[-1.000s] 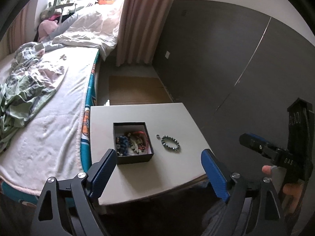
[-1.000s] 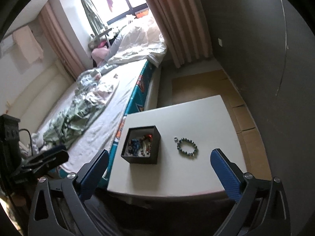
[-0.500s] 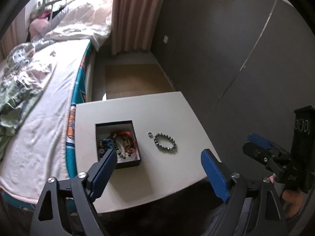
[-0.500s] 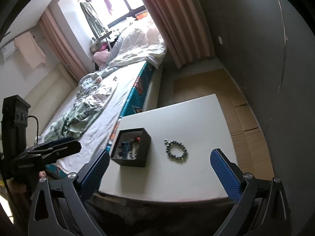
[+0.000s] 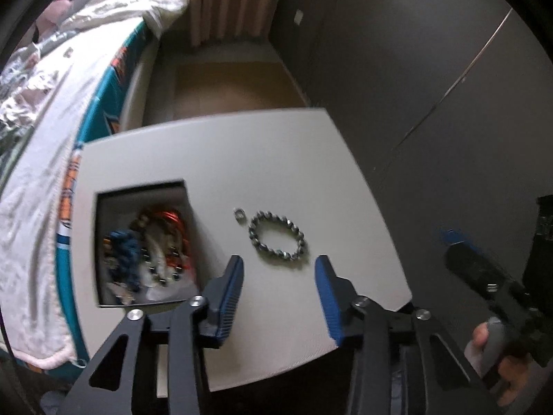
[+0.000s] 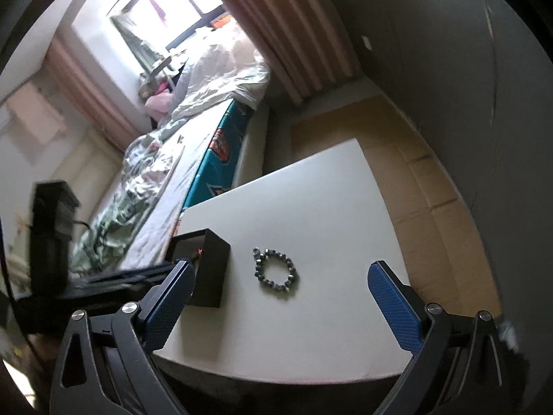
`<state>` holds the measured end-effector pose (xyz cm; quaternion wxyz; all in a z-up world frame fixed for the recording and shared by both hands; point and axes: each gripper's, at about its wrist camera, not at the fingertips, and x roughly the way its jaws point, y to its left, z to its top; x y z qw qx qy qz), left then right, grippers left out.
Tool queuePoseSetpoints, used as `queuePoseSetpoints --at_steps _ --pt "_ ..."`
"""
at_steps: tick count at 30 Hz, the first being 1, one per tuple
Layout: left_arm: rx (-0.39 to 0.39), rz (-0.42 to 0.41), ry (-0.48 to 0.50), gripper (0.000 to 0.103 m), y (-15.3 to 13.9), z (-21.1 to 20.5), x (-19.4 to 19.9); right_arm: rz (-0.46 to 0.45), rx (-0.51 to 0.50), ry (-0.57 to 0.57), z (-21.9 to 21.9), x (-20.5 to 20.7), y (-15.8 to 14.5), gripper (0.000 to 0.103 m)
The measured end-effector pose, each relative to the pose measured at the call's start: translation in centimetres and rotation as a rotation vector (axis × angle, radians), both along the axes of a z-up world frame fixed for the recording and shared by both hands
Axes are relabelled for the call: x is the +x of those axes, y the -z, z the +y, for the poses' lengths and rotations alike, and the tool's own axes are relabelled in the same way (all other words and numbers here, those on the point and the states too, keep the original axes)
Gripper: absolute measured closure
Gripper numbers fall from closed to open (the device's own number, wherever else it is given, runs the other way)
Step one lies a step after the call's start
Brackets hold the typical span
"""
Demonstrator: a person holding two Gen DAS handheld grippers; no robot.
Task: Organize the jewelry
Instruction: 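Move the left gripper to the grey bead bracelet and grasp it, then carry the grey bead bracelet to the box with left gripper while right gripper reaches the ring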
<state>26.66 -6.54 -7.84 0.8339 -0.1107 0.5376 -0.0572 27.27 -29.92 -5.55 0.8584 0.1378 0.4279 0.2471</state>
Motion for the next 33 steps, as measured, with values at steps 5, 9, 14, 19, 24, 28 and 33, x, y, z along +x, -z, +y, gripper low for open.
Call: queuePoseSetpoints --at_steps 5,9,14,19,24,28,33 --pt "0.05 0.075 0.005 0.072 3.1 -1.3 2.0 0.02 -0.036 0.063 -2.0 1.2 1.6 0.001" --pt "0.094 0.126 -0.006 0.072 5.2 -1.8 3.4 0.044 -0.054 0.105 -3.4 2.2 2.7 0.001" --pt "0.131 0.17 -0.022 0.072 7.0 -2.0 4.7 0.053 -0.056 0.108 -4.0 2.7 3.5 0.001" --pt "0.168 0.183 -0.03 0.072 8.0 -2.5 5.9 0.06 -0.072 0.116 -3.9 3.1 3.9 0.001" --pt "0.212 0.218 -0.036 0.08 9.4 -3.0 6.6 0.061 -0.089 0.115 -3.5 3.1 3.8 0.001" --pt "0.237 0.2 -0.009 0.087 9.4 -3.4 6.3 0.066 -0.085 0.12 -3.1 3.4 3.8 0.001" --pt "0.182 0.169 -0.002 0.095 7.9 -2.2 6.2 0.083 -0.069 0.101 -1.7 4.0 4.1 0.001"
